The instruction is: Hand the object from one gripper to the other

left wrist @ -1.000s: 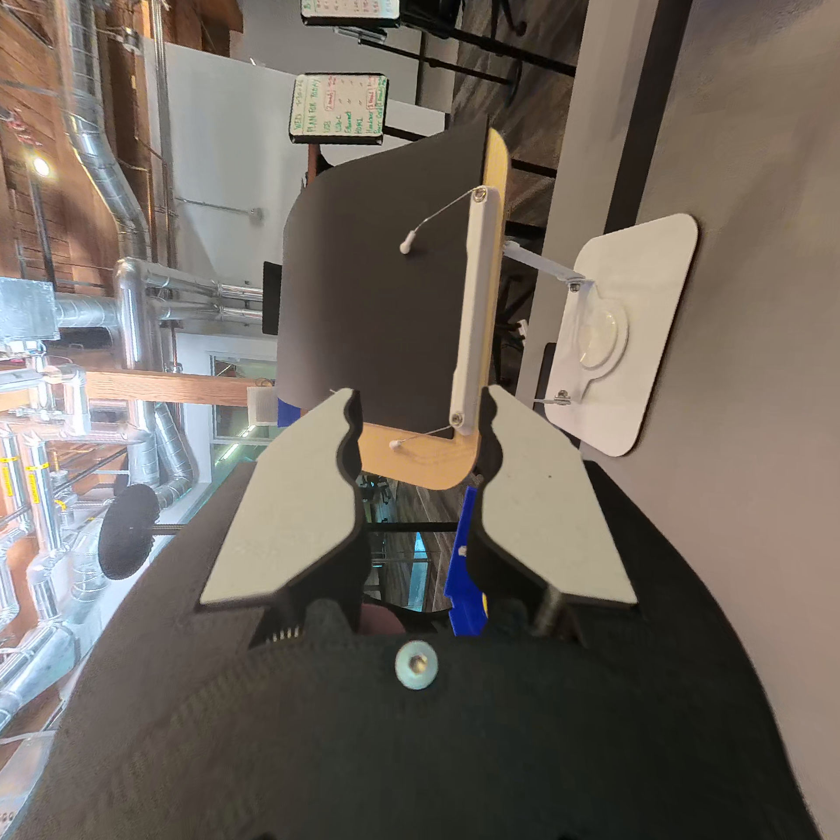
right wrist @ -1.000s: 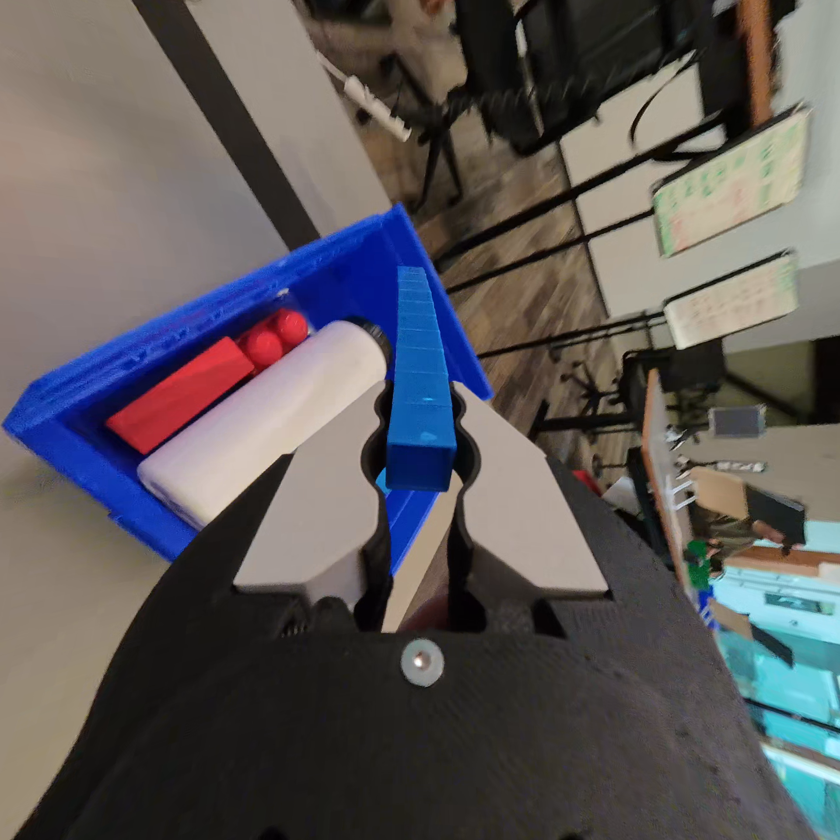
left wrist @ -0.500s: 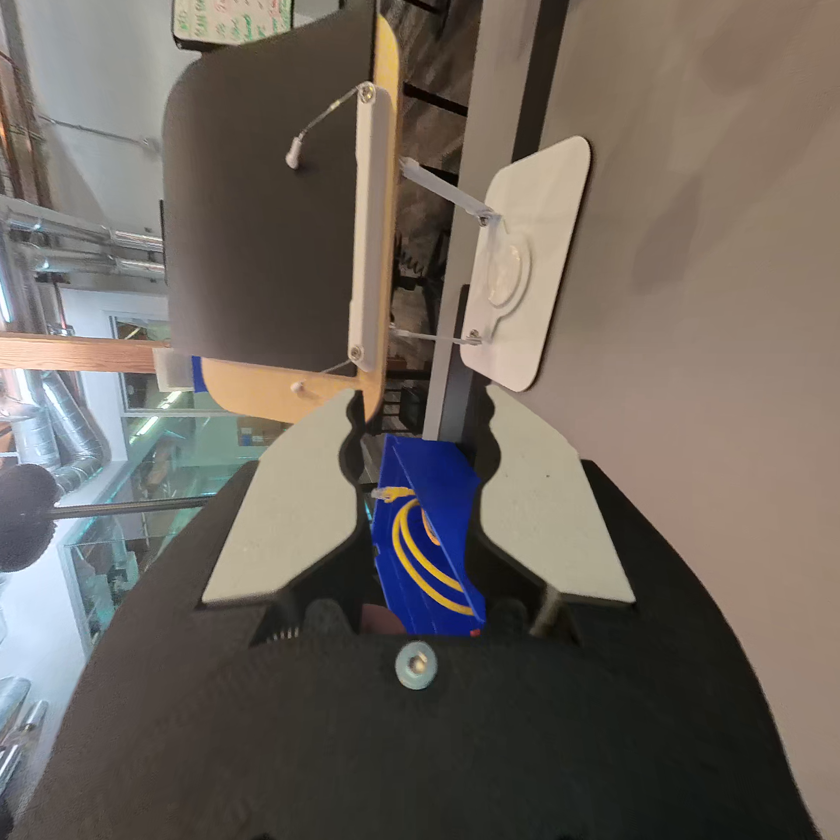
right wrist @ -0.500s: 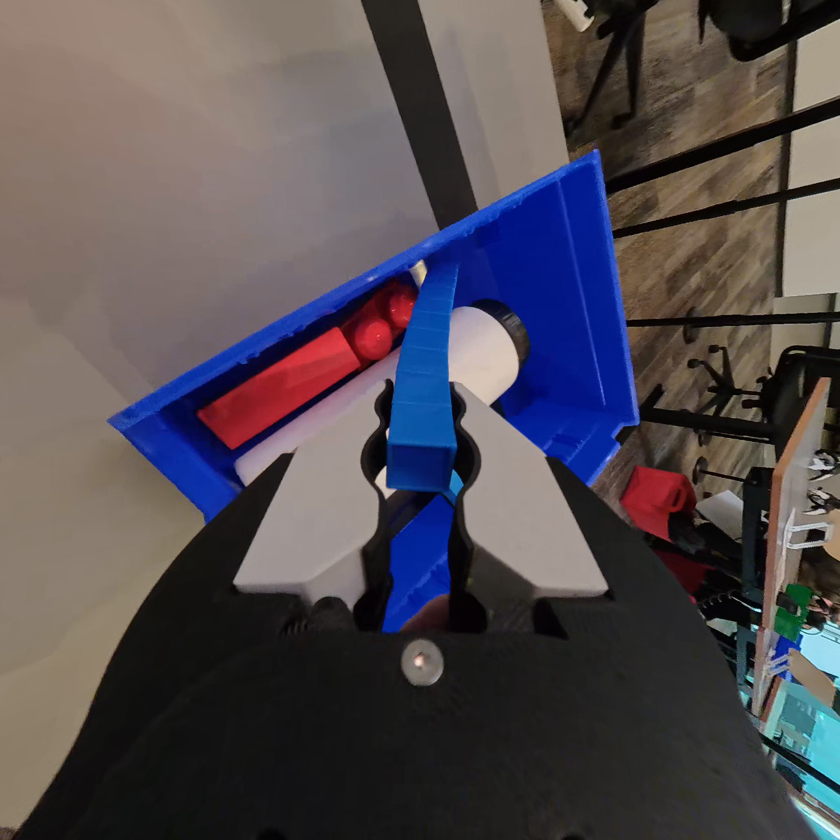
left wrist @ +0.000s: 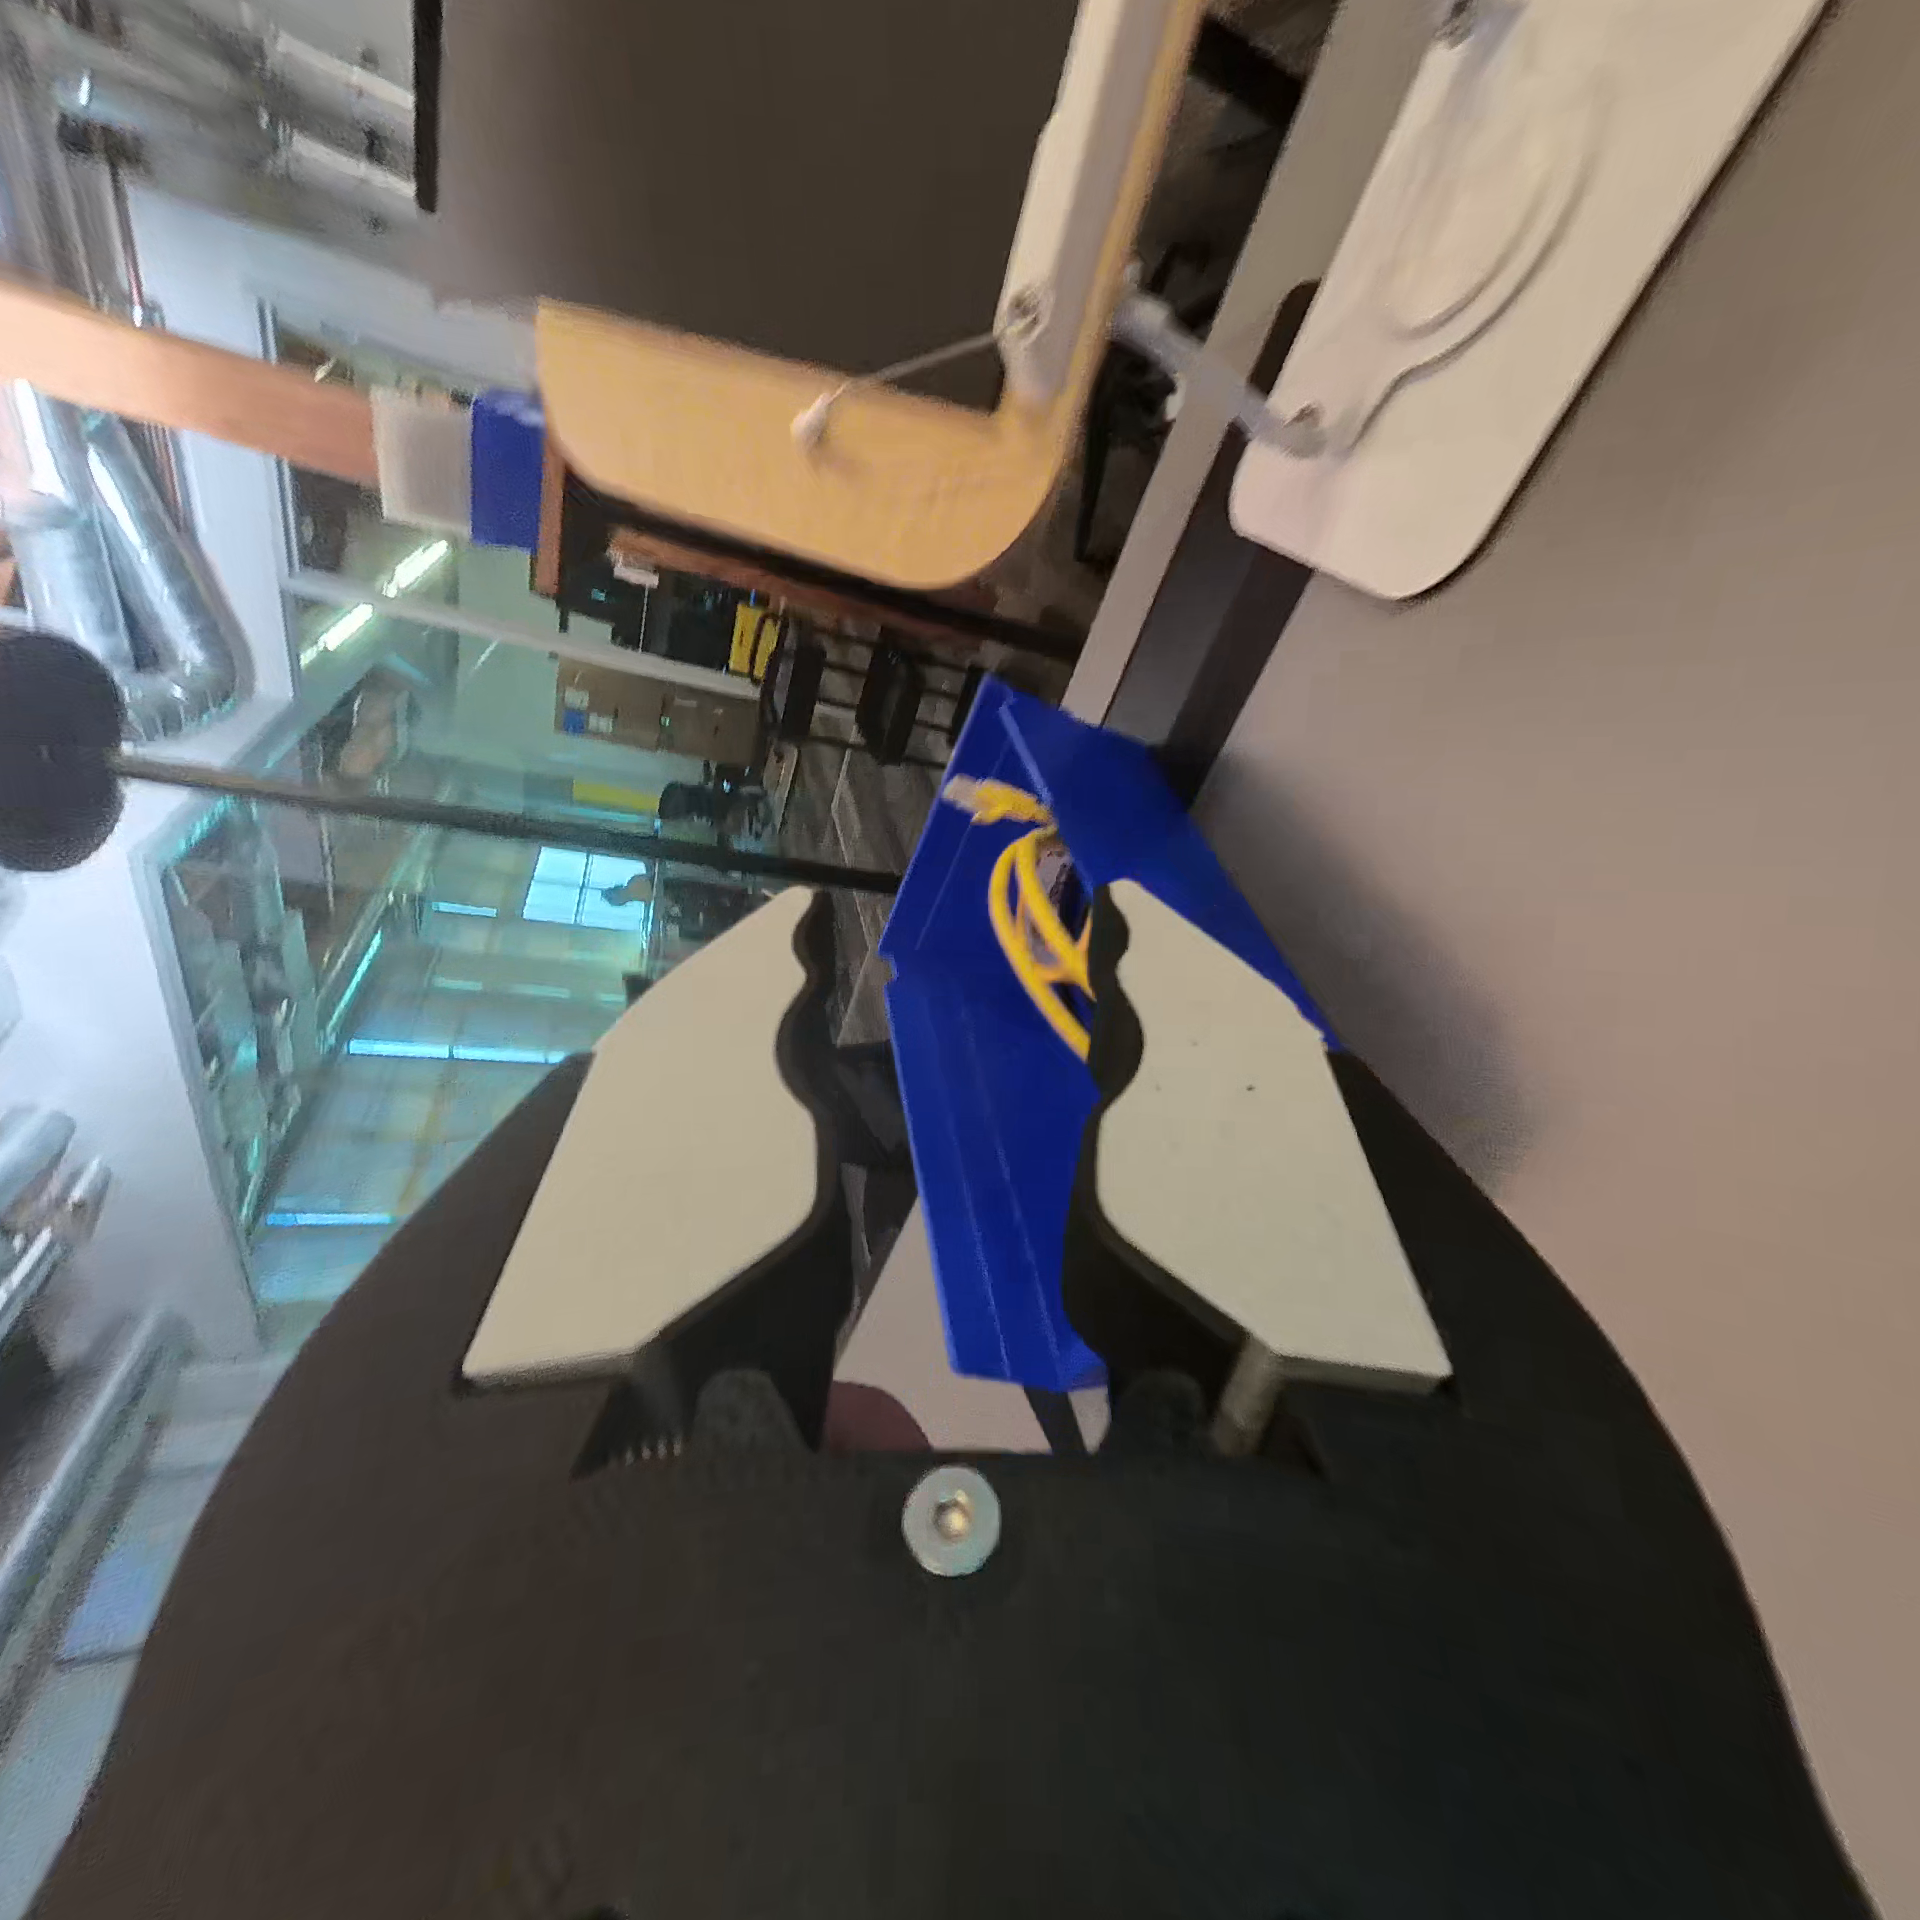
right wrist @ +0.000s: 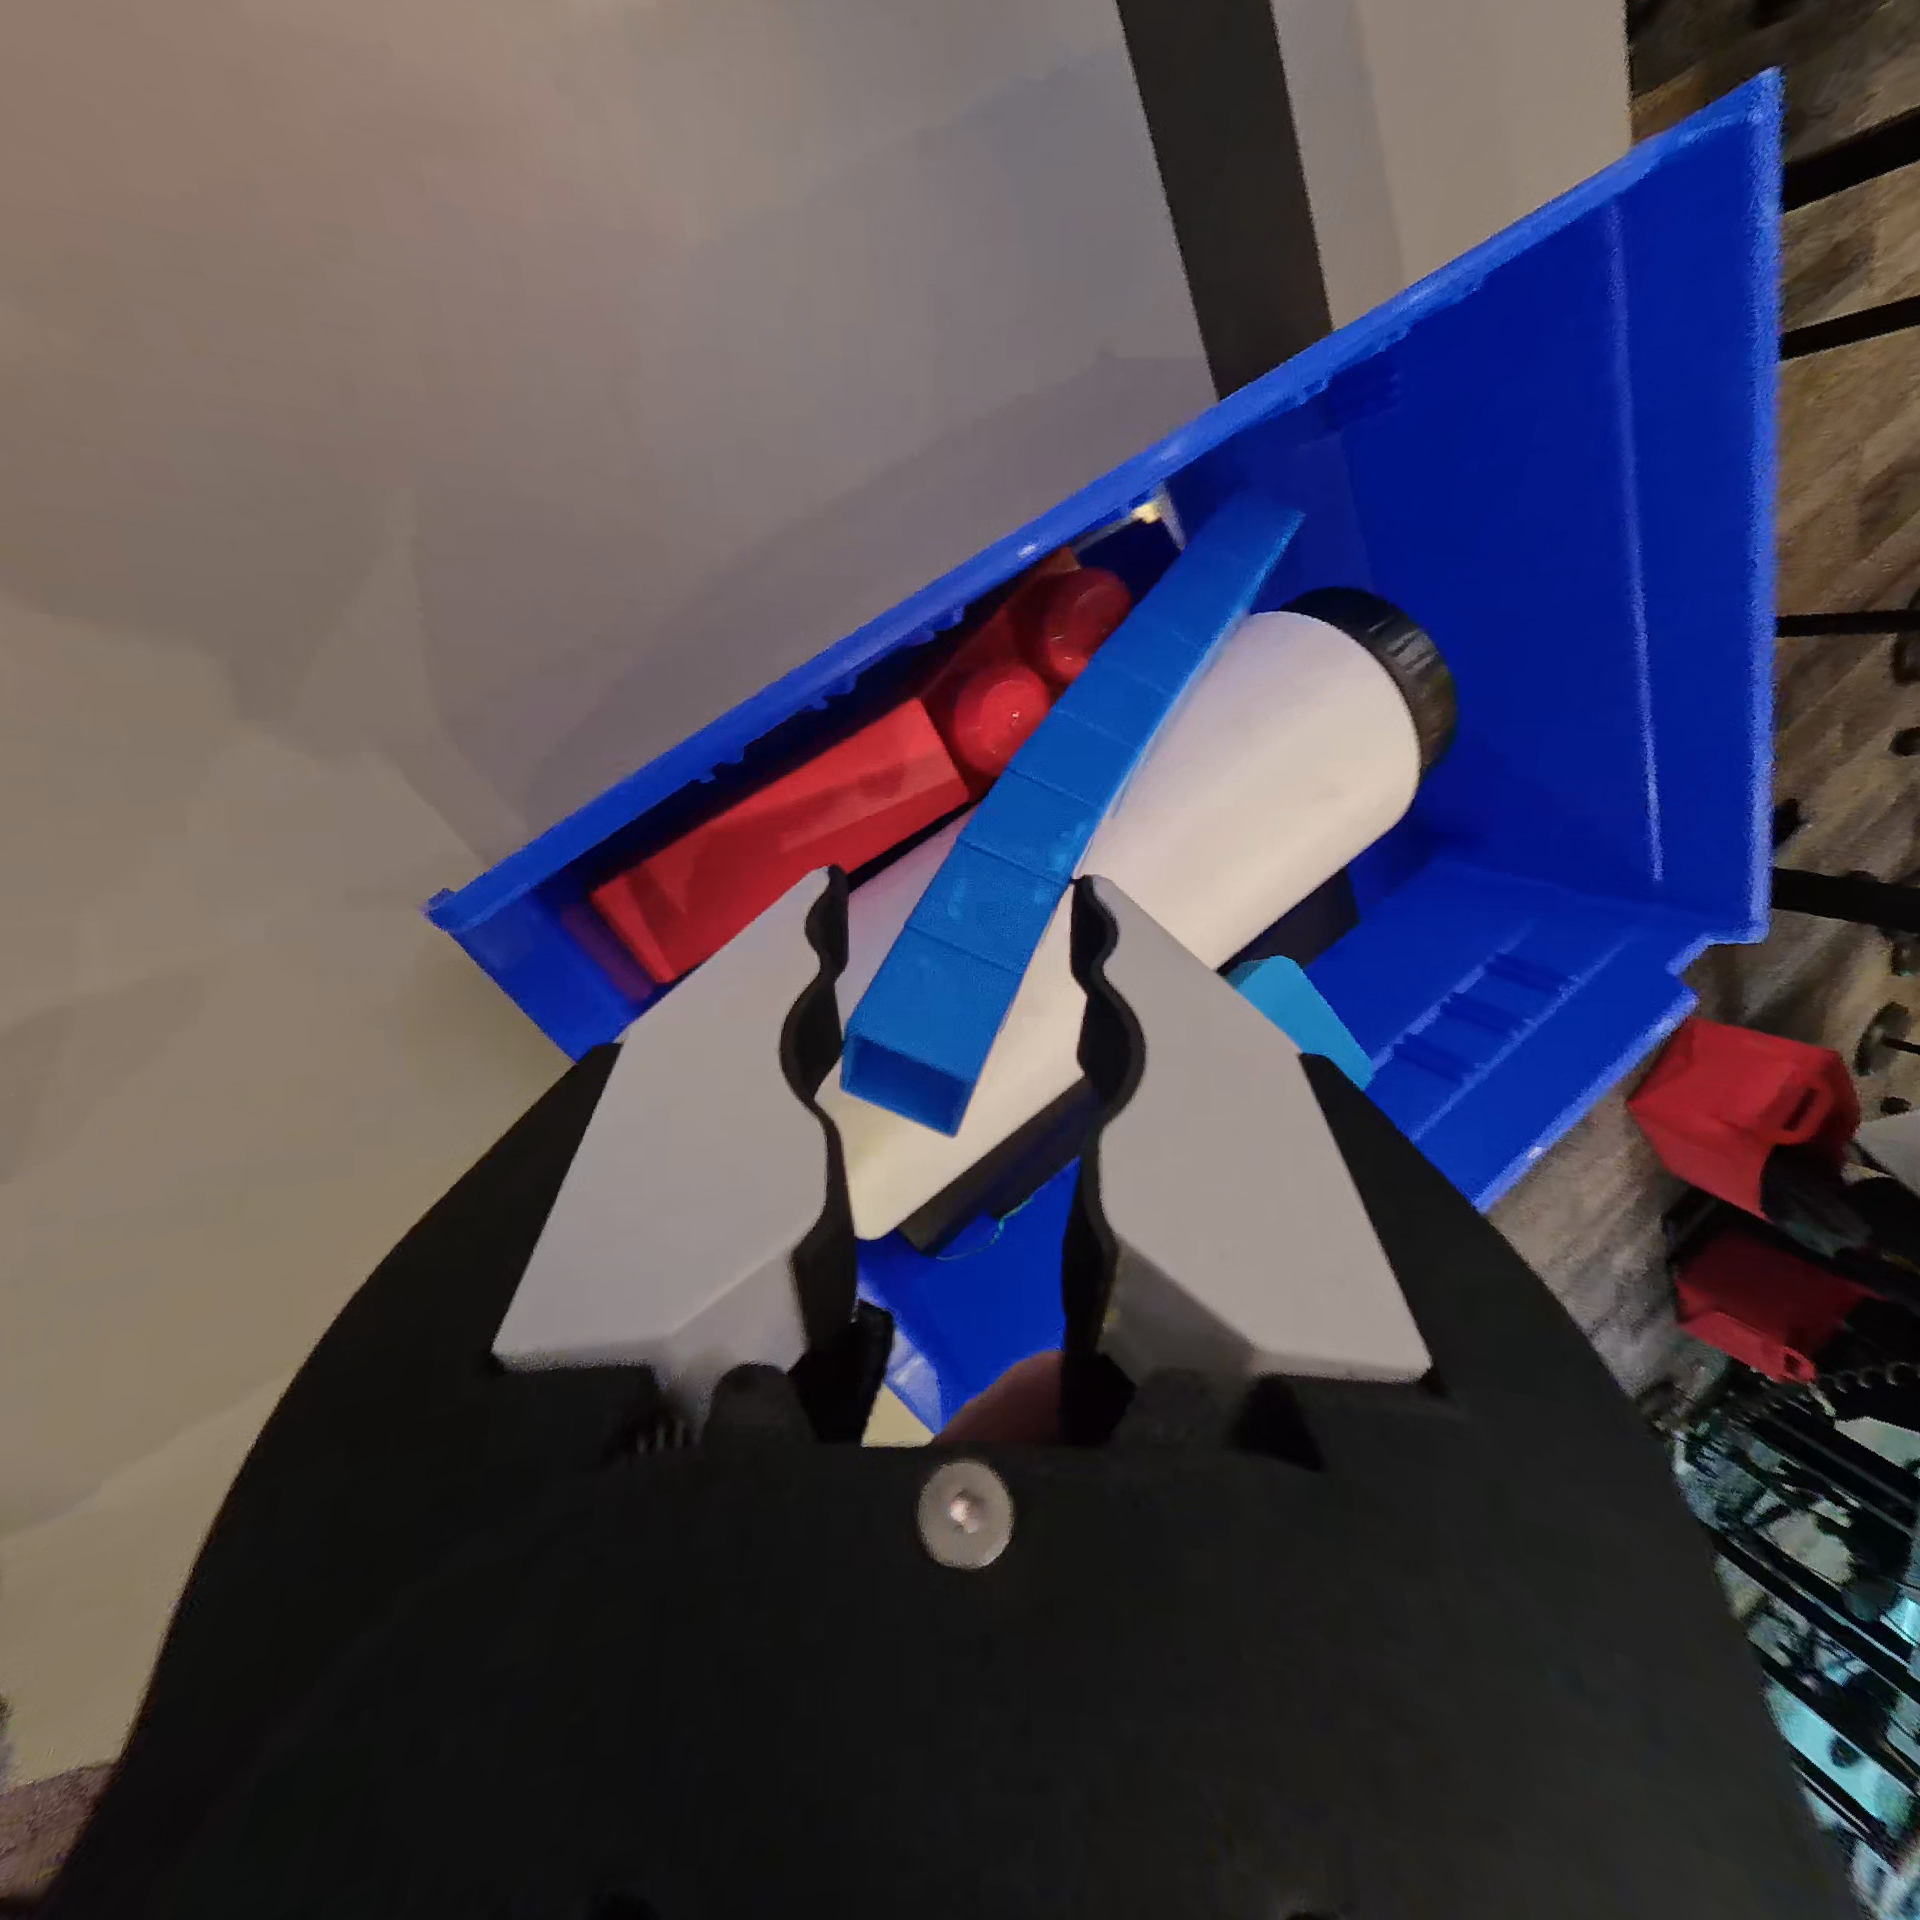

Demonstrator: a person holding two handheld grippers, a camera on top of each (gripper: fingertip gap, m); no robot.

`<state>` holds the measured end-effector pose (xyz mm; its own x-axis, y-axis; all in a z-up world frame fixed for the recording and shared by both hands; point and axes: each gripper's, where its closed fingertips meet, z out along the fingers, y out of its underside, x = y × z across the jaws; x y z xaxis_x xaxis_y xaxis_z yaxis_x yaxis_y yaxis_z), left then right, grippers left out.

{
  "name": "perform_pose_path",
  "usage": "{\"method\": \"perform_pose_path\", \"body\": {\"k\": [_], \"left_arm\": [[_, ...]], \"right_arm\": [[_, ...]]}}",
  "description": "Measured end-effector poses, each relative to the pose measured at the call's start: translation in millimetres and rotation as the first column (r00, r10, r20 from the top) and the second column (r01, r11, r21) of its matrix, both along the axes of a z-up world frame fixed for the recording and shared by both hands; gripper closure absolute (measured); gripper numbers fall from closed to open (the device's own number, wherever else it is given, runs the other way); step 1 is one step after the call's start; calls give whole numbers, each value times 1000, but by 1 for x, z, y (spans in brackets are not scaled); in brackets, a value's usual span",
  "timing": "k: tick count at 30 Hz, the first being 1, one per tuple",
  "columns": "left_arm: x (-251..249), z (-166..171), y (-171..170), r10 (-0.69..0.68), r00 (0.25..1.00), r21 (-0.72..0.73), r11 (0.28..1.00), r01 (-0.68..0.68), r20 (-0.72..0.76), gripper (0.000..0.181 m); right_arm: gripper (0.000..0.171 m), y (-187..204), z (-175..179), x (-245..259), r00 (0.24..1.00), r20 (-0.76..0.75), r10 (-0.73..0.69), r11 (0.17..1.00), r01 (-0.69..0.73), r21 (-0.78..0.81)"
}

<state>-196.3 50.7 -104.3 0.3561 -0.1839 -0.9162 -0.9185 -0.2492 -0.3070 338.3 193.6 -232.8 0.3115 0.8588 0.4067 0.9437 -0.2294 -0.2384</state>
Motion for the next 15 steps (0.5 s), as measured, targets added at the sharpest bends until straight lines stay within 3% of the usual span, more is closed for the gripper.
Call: {"method": "perform_pose_path", "body": {"k": [7,12,15], "left_arm": [[-72,22,-6,146,985,33,988,-150,89,136],[-109,4,-2,215,975,-54,976,-212,61,143],[-127,-24,4,257,964,-208,949,-238,70,138]], "right_arm": [[113,-9,-2,-4,1000,-29,-4,999,3,-52],[113,-8,9,-1,1000,-22,-10,1000,10,-8],[115,-6,19,-1,1000,-21,-13,999,13,35]]}}
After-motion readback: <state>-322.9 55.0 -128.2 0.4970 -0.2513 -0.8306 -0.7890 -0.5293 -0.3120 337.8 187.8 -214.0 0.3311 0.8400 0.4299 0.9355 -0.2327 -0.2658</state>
